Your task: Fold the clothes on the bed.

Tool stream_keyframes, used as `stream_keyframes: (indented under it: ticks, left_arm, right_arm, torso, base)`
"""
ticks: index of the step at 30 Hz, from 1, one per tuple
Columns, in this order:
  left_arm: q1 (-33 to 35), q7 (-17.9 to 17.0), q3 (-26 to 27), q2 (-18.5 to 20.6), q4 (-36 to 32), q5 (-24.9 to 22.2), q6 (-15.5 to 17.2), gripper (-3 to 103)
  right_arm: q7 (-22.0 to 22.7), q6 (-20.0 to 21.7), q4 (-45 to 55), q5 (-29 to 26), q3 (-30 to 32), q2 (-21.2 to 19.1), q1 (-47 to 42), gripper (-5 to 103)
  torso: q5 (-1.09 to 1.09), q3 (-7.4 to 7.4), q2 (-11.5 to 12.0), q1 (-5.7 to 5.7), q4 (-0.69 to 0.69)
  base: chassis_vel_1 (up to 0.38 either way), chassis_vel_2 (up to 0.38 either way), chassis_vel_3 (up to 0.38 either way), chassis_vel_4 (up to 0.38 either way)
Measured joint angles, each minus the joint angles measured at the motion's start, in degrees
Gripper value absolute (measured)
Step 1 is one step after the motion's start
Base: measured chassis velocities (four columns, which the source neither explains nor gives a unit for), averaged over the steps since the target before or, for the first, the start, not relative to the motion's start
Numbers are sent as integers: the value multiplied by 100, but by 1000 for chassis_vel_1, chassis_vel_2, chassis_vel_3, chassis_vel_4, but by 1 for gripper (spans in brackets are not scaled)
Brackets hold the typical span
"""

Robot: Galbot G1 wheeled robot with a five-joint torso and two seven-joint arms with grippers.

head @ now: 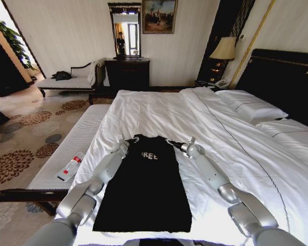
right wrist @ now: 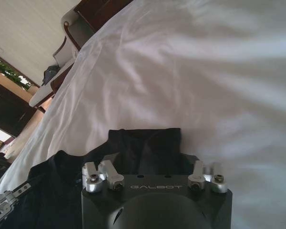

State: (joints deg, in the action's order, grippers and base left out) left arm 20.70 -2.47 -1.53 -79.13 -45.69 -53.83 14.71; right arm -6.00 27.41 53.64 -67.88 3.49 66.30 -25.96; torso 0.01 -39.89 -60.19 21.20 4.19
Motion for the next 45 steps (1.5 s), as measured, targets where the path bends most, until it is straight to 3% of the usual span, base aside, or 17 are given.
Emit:
stream_keyframes:
  ticks: [3, 10, 11, 13, 15, 19, 37, 45]
  left_arm:
    - [7, 10, -10, -23, 2, 2, -25, 42]
    - [-5, 1, -51, -30, 1, -64, -63, 20]
    - [-5, -7, -62, -26, -9, -73, -64, 10]
    - [-5, -16, -63, -25, -14, -77, -64, 10]
    - [-3, -42, -64, -23, -25, -86, -64, 1]
    - [2, -93, -63, 1, -73, -118, -64, 1]
    - [-10, -295, -47, 384, -577, -417, -68, 1]
    - [-402, -322, -214, 662, -718, -779, -63, 1]
  right_arm:
    - [16, 4, 81, -32, 21, -129, -54, 56]
    - [30, 10, 103, -105, 83, -202, -125, 34]
    - [31, 10, 108, -107, 99, -202, -153, 23]
    - [30, 10, 109, -107, 112, -192, -164, 23]
    - [29, 10, 114, -107, 126, -163, -177, 12]
    - [30, 10, 151, -108, 137, -155, -188, 1]
    - [139, -93, 761, -272, 1, -637, -234, 1]
    - [258, -281, 869, -434, -357, -736, 299, 1]
  torso:
    - [0, 0, 0, 0, 3]
    - [-1, 0, 0, 0, 1]
    - [0, 0, 0, 0, 1]
    - [0, 0, 0, 0, 1]
    - [0, 0, 0, 0, 1]
    - [-1, 0, 0, 0, 1]
    - [-1, 0, 0, 0, 1]
    - [-2, -1, 0, 0, -1]
  base:
    - [0, 0, 0, 0]
    - [0, 0, 0, 0]
    - [0, 0, 0, 0]
    - [0, 0, 0, 0]
    - [0, 0, 0, 0]
    - [0, 0, 0, 0]
    - [0, 0, 0, 0]
    - [0, 0, 0, 0]
